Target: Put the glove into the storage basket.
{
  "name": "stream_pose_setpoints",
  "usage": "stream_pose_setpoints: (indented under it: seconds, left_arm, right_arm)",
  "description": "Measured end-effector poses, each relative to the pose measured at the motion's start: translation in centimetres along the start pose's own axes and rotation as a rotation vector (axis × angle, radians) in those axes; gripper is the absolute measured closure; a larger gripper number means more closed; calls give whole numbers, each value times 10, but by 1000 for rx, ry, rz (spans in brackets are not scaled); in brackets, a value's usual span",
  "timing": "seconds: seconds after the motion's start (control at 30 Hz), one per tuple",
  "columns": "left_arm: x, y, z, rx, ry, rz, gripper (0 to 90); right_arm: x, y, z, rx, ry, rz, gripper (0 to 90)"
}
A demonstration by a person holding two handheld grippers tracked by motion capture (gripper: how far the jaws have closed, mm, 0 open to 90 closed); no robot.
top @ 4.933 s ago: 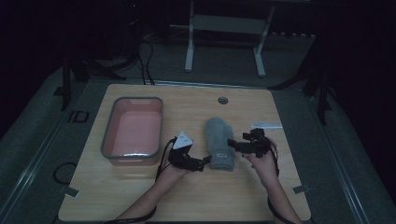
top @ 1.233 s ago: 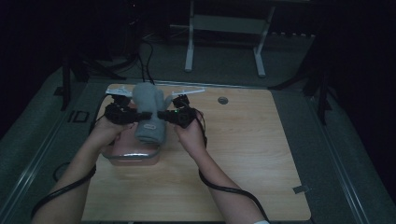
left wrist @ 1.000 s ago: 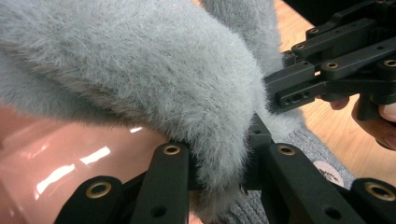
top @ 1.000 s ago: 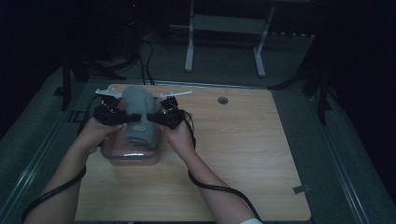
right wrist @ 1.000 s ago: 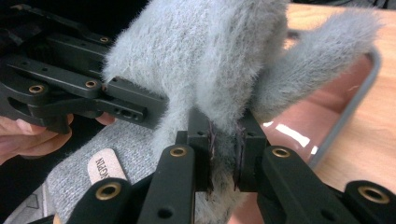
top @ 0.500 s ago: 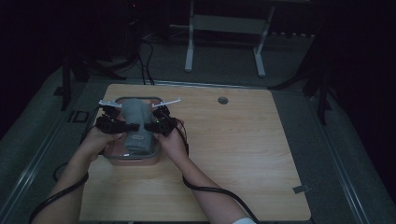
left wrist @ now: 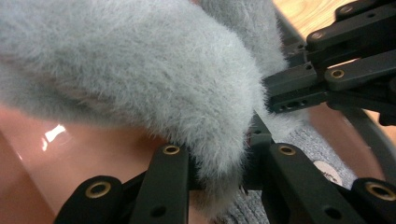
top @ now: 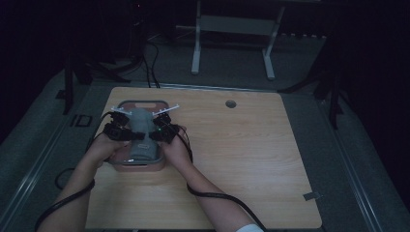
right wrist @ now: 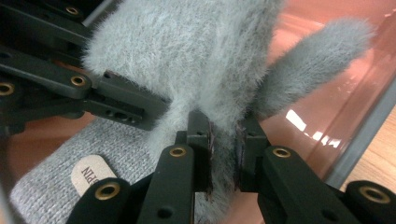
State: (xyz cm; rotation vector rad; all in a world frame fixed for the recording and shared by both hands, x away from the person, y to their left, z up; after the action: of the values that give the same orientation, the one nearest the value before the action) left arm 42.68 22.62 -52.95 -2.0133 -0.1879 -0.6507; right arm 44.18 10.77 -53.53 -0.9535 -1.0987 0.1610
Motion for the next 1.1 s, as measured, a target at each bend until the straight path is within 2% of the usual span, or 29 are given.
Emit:
stream_pose_setpoints:
  seconds: [0.03,0.1,0.17,0.27,0.37,0.43,0.5,0.57,0.67,0.7,0.8,0.83,0.9,0.97,1.03,1.1]
  left_arm:
    - [0,0,0,0,0,0,769]
    - [2,5,-1,30,8,27,769]
    - [1,10,-1,55,11,51,769]
    - [-1,14,1,72,13,67,768]
    - [-2,19,3,82,-2,92,759]
    - [-2,23,3,110,5,118,728]
    - [-2,27,5,141,-9,134,660]
    - [-2,28,8,153,-34,131,585]
    - [-1,28,10,207,-27,123,448]
    - [0,28,10,212,-23,121,429]
    - [2,25,8,196,-33,89,386]
    - [2,25,8,196,-33,89,379]
    - [2,21,8,193,-37,71,351]
    - [2,18,7,176,-31,56,330]
    - [2,14,6,177,-21,29,292]
    - [3,10,6,180,-12,2,272]
  right_arm:
    - [0,0,0,0,0,0,796]
    - [-1,3,-2,-25,-10,15,787]
    - [-4,7,-4,-7,16,36,774]
    - [-4,8,-3,-41,-19,63,726]
    - [-3,8,-1,-18,-36,71,663]
    - [-3,8,1,-18,-37,80,623]
    - [-3,9,2,-34,-54,92,605]
    - [-3,8,2,-34,-59,87,580]
    - [0,1,5,-28,-86,73,515]
    - [2,-2,5,-39,-99,65,501]
    - [6,-13,5,-33,-136,51,443]
    - [6,-13,5,-33,-136,51,443]
    - [6,-21,2,4,-129,36,388]
    - [5,-28,-2,1,-118,24,369]
    - [4,-33,-6,20,-109,3,274]
    - [3,-38,-9,24,-113,-11,237]
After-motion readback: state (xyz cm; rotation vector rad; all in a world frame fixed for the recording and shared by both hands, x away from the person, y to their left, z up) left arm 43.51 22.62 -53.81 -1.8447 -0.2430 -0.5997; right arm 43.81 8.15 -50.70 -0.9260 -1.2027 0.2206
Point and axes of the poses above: each handheld gripper's, and its own axes: y roughly forward along the jaws, x roughly out of its top, z roughly to its left, the point moved 6 cm from there along y, roughly forward along the jaws, and after that the axes turned 13 degrees about -y, right-handed, at the moved point
